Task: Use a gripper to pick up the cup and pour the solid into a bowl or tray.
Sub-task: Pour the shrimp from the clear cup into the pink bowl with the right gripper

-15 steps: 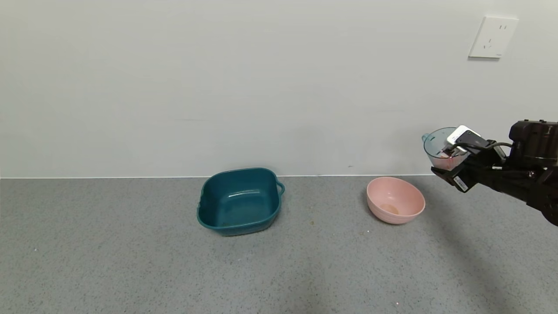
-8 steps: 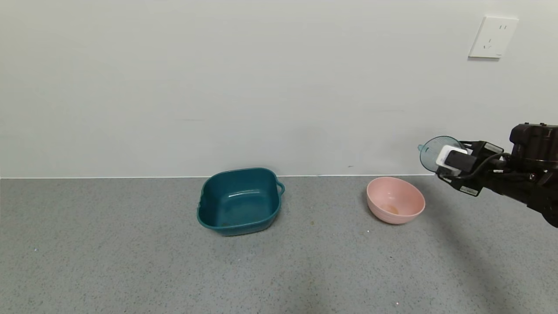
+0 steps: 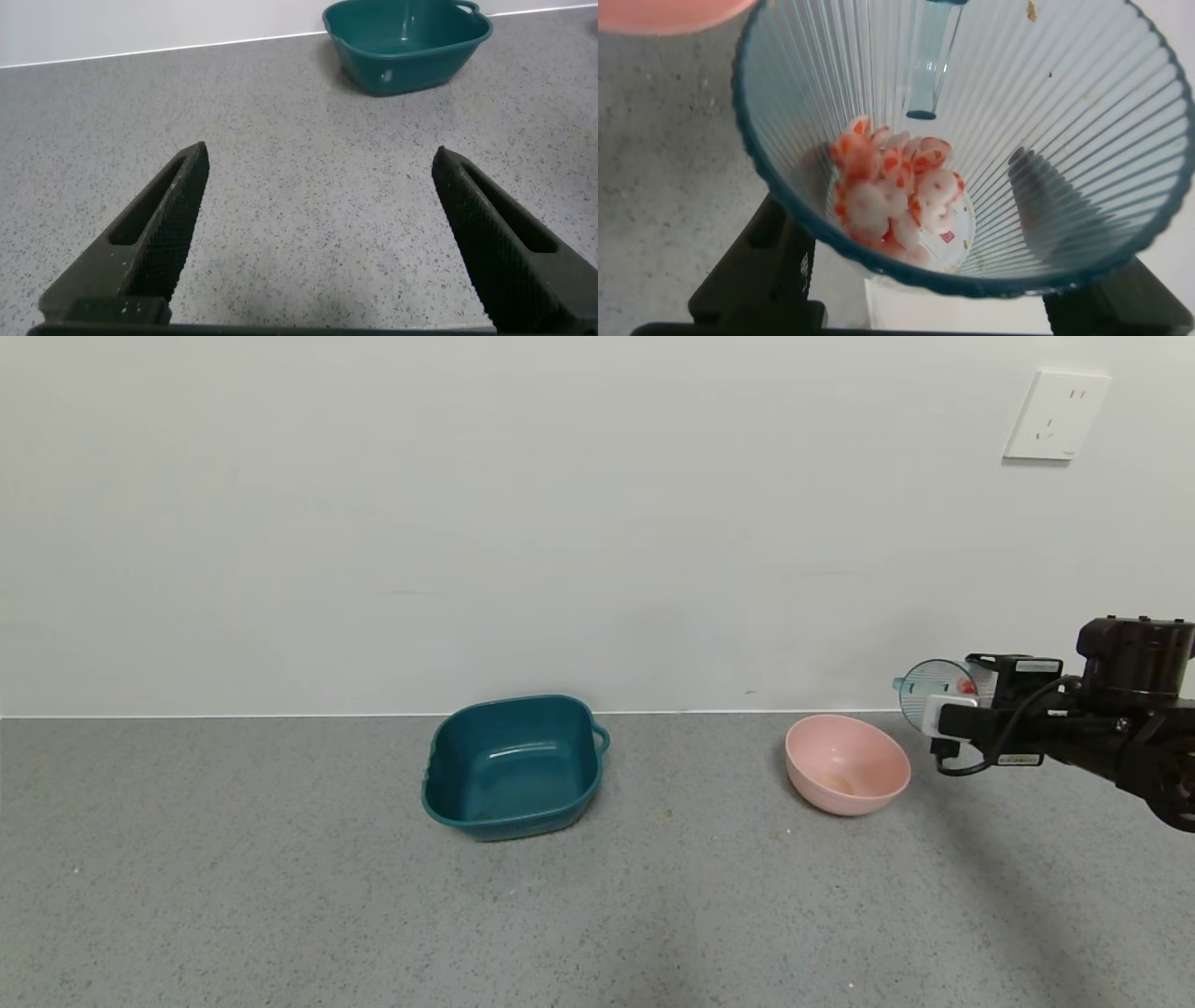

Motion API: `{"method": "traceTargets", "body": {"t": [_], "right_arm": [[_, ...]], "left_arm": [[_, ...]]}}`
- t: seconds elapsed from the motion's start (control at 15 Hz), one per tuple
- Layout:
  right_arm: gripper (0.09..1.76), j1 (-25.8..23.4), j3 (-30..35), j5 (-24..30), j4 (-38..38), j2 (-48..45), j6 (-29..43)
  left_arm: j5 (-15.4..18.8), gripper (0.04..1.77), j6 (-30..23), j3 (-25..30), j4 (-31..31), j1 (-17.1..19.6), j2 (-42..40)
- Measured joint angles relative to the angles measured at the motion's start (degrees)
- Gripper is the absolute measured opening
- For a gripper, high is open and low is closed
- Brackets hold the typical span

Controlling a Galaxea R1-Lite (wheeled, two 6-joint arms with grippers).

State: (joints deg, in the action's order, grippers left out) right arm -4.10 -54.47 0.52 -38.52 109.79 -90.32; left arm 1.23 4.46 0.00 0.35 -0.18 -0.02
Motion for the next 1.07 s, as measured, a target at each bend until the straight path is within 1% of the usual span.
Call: {"method": "traceTargets", "body": {"t": [0.33,0.53,0.67,0.73,0.93,1.07], "right_arm": [[1.34,0.57,-0.79,-4.60,0.43,0.44,-9.65],[1.33,0.88,-2.04,-5.27,0.44,1.07,-15.08],[1.33,1.23,-4.49,-5.32,0.43,2.04,-16.60],[1.33,1.68,-5.71,-5.62,0.43,2.61,-17.15],[1.33,4.51,-7.94,-11.13,0.71,3.69,-19.55],[1.33,6.68,-9.17,-12.18,1.95,4.10,-21.78]], "left_arm": [[0.00,1.72,0.00,0.00,0.00,0.02,0.00],[-0.02,1.72,0.00,0.00,-0.02,0.02,0.00],[-0.02,1.72,0.00,0.00,0.00,0.02,0.00],[-0.02,1.72,0.00,0.00,0.00,0.02,0.00],[-0.05,1.72,-0.02,0.00,-0.02,0.02,0.00],[-0.02,1.72,0.00,0.00,-0.02,0.02,0.00]]}}
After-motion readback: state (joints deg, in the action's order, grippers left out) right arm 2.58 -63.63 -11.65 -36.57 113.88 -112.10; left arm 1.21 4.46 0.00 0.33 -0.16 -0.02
